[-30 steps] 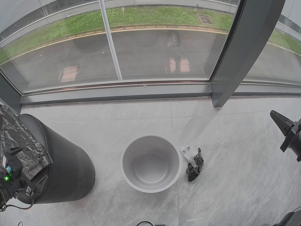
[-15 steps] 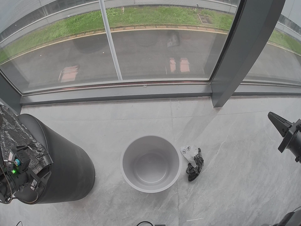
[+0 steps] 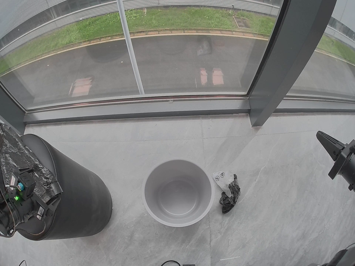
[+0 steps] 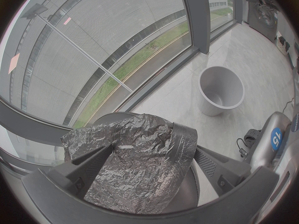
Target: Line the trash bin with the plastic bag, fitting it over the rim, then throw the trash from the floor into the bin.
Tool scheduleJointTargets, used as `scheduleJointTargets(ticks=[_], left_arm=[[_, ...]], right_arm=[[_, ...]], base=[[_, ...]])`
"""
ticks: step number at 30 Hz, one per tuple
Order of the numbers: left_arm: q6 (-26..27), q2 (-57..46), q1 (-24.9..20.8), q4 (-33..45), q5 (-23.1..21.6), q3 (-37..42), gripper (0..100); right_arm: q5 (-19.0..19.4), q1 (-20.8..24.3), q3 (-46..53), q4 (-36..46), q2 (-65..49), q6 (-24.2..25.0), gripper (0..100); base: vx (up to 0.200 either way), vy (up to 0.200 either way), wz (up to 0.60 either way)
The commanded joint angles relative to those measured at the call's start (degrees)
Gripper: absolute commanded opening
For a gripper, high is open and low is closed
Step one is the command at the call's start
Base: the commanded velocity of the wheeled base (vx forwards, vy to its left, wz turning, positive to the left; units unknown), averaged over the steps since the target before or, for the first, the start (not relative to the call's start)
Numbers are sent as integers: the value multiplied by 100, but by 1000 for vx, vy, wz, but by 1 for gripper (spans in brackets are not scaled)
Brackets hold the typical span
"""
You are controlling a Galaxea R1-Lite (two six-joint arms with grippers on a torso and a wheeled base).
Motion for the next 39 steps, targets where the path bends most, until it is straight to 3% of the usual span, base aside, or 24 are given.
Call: scheduleJointTargets(ticks=[1,12,13,25,32,33,34,39], left_arm=[[0,27,3,-8,1,-30,100],[-44,36,56,-263,1,-12,100],[-44,45,56,-315,1,-3,0],[-114,45,56,-368,-7,111,0],[-747,89,38,-377,-78,23,0],[-1362,238,-15,-456,-201,-126,0],[-1608,282,-32,-482,-254,-188,0],[-4429,352,-358,-1326,-1018,-698,0]], right_arm=[[11,2,-3,-3,-45,-1,0],[11,2,-3,-3,-72,-1,0],[11,2,-3,-3,-72,-1,0],[11,2,-3,-3,-168,-1,0],[11,2,23,15,-274,-1,0],[2,2,50,24,-283,-1,0],[2,2,50,41,-283,-1,0],[2,-7,94,76,-195,-19,0]], base=[[0,0,0],[0,0,0],[0,0,0],[0,0,0],[0,0,0],[0,0,0],[0,0,0],[0,0,0]])
